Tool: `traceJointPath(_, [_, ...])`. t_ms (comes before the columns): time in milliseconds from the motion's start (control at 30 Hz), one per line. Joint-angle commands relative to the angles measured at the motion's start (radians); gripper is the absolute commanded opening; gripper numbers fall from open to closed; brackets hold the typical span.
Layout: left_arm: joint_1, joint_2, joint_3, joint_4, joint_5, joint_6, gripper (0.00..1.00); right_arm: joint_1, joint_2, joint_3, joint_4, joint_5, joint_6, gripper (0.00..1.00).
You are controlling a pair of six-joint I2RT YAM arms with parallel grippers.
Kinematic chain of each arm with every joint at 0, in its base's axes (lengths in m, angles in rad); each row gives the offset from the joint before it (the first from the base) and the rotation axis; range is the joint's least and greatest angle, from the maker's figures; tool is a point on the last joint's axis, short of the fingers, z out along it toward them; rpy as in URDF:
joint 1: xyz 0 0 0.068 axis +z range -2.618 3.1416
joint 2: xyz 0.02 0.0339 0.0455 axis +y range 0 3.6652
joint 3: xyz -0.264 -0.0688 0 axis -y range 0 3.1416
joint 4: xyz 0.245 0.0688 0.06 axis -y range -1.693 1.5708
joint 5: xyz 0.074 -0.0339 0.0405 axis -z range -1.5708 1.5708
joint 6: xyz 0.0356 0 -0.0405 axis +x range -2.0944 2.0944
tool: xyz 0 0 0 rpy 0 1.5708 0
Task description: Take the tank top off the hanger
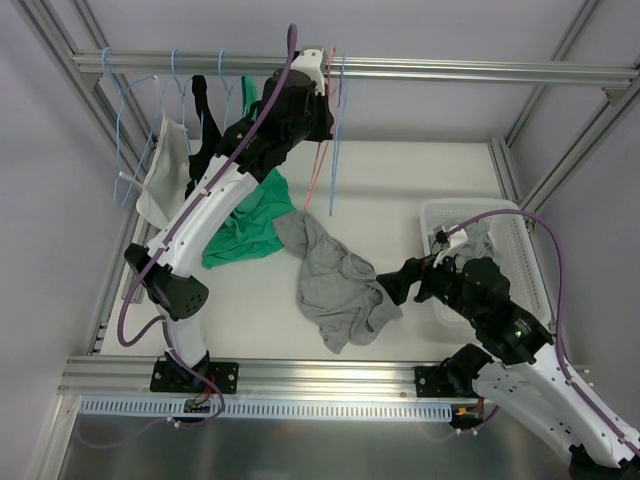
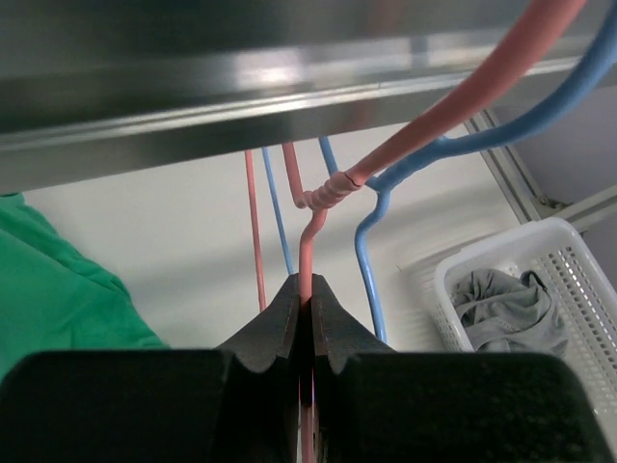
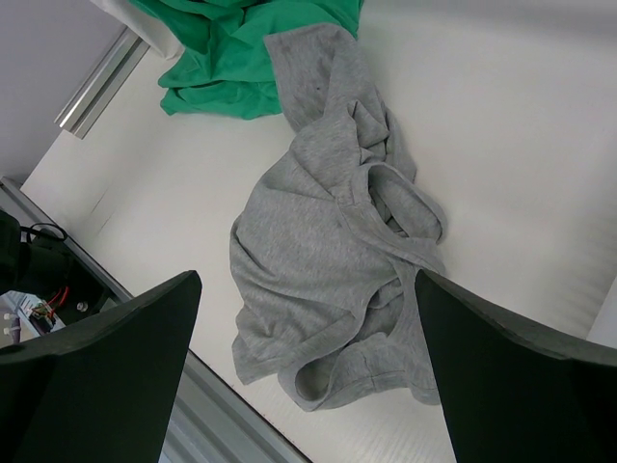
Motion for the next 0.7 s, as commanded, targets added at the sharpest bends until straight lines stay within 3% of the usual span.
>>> traceJointPath(0, [0.001, 0.027, 0.047, 0.025, 0.06, 0.003, 0.0, 0.0, -0.013, -0.007, 0.013, -0.003, 0.006, 1.0])
traceJointPath(400, [0.001, -0.006, -0.087, 0.027, 0.063, -0.03, 0.01, 0.0, 0.013, -0.034, 0.052, -0.016, 0.01, 1.0])
traceJointPath(433, [0.001, -0.018, -0.097, 0.027, 0.063, -0.033, 0.17, 0.0, 0.024, -0.039, 0.062, -0.023, 0.005, 0.99])
traceJointPath(500, [0.001, -0.06, -0.117, 0.025, 0.048, -0.042, 0.25, 0.0, 0.041, -0.056, 0.088, -0.029, -0.004, 0.99])
traceJointPath(533, [0.001, -0.08, -0.14, 0.027, 0.039, -0.046, 0.37, 0.0, 0.064, -0.059, 0.098, -0.039, -0.007, 0.99])
traceJointPath(600, [0.001, -0.144, -0.18, 0.025, -0.003, -0.053, 0.48, 0.0, 0.093, -0.067, 0.131, -0.058, -0.01, 1.0])
traceJointPath(633, [0.001, -0.17, -0.194, 0.027, -0.013, -0.056, 0.61, 0.0, 0.126, -0.07, 0.148, -0.064, -0.01, 1.0])
traceJointPath(667, [0.001, -0.192, -0.211, 0.027, -0.027, -0.06, 0.67, 0.0, 0.146, -0.073, 0.164, -0.069, -0.013, 1.0])
